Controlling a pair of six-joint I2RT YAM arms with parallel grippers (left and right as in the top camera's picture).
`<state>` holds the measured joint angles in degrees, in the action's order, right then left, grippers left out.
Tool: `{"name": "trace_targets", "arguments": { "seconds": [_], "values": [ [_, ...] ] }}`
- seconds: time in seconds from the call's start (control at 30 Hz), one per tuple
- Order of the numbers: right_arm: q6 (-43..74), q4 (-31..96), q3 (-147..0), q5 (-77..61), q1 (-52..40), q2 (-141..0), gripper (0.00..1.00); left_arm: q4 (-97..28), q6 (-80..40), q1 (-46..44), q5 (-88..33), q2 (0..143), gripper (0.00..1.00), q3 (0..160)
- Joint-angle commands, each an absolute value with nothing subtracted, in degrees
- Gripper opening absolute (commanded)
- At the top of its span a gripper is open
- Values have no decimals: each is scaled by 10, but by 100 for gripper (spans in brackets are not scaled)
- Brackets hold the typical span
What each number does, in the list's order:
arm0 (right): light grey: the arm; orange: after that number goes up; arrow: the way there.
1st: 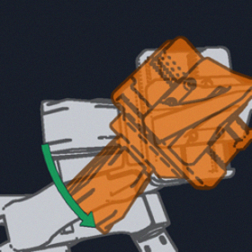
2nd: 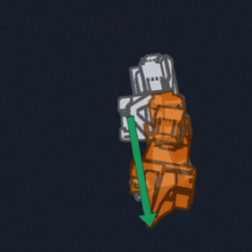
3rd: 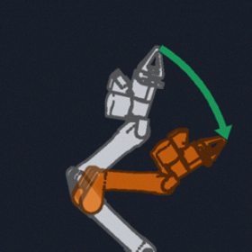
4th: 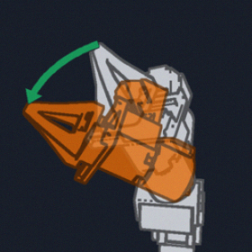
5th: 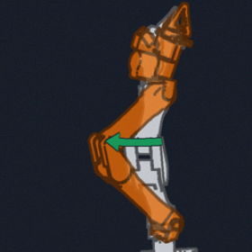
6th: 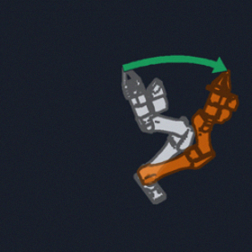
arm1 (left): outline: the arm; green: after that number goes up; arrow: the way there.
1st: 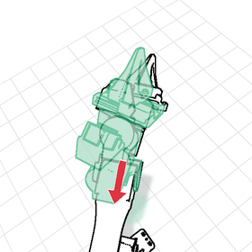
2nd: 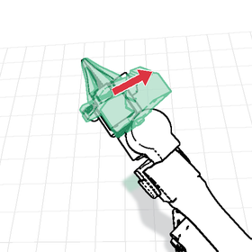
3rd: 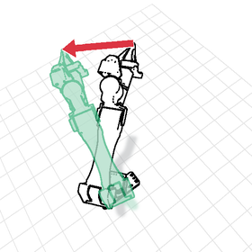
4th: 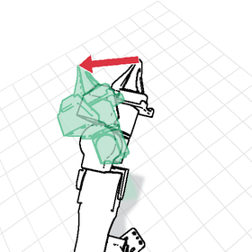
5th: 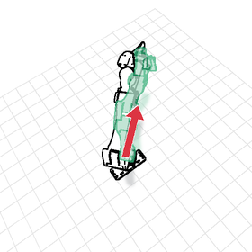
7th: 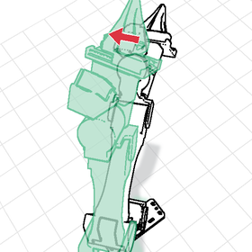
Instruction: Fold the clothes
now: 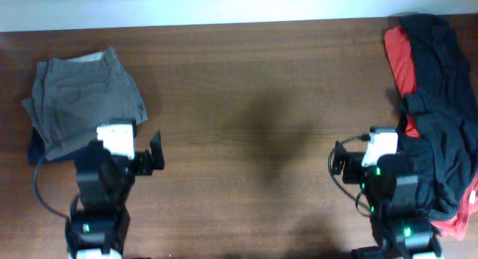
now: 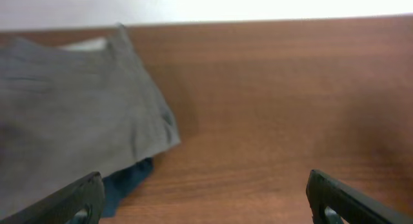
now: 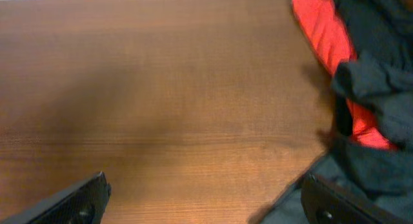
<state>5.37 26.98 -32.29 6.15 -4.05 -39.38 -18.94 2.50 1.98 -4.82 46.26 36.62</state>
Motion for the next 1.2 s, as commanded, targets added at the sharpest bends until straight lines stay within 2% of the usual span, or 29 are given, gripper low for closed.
{"name": "trace_targets", "arguments": {
  "seconds": [0.0, 0.17, 0.37, 0.57, 0.87, 1.03, 1.07, 1.13, 1.17],
  "values": [
    [65, 297, -412, 66, -37, -482, 99, -220, 22, 18, -119, 522, 99, 428],
    [50, 343, -483, 91, -28, -570, 99, -232, 22, 18, -181, 545, 99, 449],
    [185, 441, -493, 140, 92, -656, 99, -233, 22, 18, -181, 543, 99, 449],
    [200, 466, -491, 136, 180, -776, 99, -233, 22, 18, -181, 544, 99, 449],
    [200, 408, -491, 138, 185, -967, 99, -233, 22, 18, -181, 544, 99, 449],
    [200, 396, -491, 137, 185, -1022, 100, -233, 22, 18, -181, 544, 99, 449],
    [200, 396, -491, 135, 185, -1027, 89, -233, 22, 18, -181, 544, 99, 449],
    [200, 396, -491, 121, 185, -1029, 60, -233, 22, 18, -181, 544, 99, 449],
    [200, 396, -491, 118, 185, -1029, 37, -233, 22, 18, -181, 544, 99, 449]
  ]
}}
